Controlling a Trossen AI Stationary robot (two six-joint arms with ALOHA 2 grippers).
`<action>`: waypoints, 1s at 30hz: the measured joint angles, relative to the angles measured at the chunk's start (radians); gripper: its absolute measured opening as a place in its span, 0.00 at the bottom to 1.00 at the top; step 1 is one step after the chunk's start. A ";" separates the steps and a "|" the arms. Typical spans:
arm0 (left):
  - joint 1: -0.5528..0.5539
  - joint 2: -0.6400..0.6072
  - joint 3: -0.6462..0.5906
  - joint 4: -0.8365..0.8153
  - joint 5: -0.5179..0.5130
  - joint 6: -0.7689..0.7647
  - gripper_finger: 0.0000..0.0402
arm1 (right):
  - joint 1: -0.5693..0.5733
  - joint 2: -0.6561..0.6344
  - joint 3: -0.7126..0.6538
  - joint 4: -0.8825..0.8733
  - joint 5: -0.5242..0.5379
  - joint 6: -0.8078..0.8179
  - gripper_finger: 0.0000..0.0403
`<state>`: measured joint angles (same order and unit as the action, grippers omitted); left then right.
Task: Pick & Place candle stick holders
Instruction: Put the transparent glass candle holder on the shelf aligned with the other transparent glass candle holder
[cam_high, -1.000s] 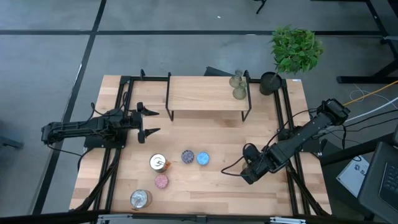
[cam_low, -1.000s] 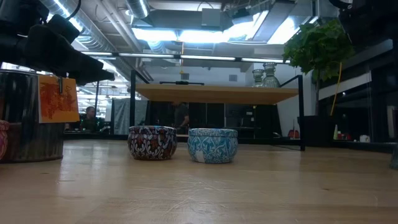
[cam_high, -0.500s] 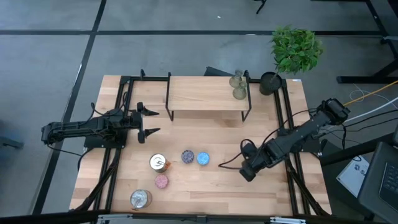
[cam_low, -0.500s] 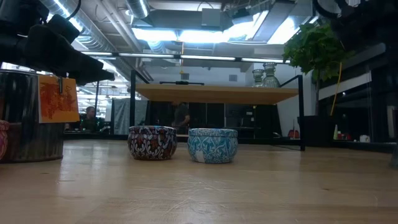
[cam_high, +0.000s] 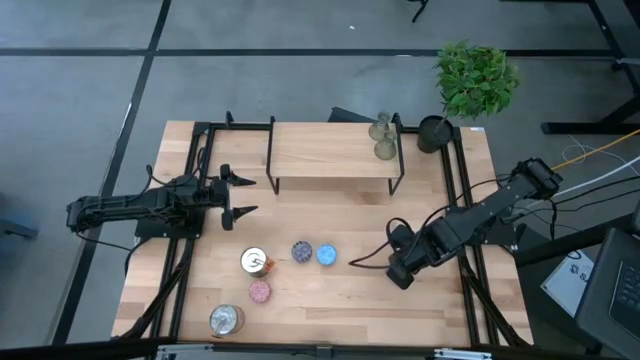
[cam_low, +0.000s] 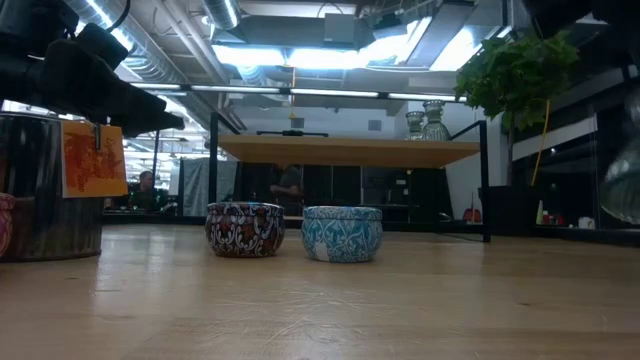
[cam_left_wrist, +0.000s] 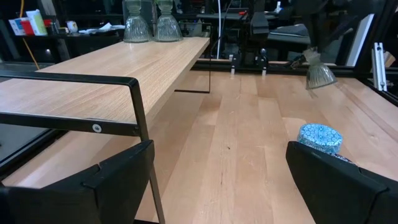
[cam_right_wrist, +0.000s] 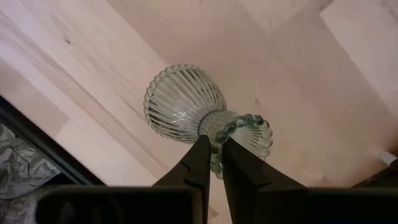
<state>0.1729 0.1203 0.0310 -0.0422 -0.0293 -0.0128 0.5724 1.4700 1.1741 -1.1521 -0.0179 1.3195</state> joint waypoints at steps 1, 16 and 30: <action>0.000 0.000 0.000 0.000 0.000 0.000 0.90 | -0.001 0.000 0.009 -0.006 0.010 0.000 0.09; 0.000 0.000 0.000 0.000 0.000 0.000 0.90 | -0.057 0.000 0.089 -0.087 0.070 -0.105 0.09; 0.000 0.000 0.000 0.000 0.000 0.000 0.90 | -0.134 0.000 0.267 -0.173 0.336 -0.328 0.09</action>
<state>0.1728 0.1202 0.0311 -0.0422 -0.0296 -0.0128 0.4384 1.4696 1.4406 -1.3251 0.3186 0.9911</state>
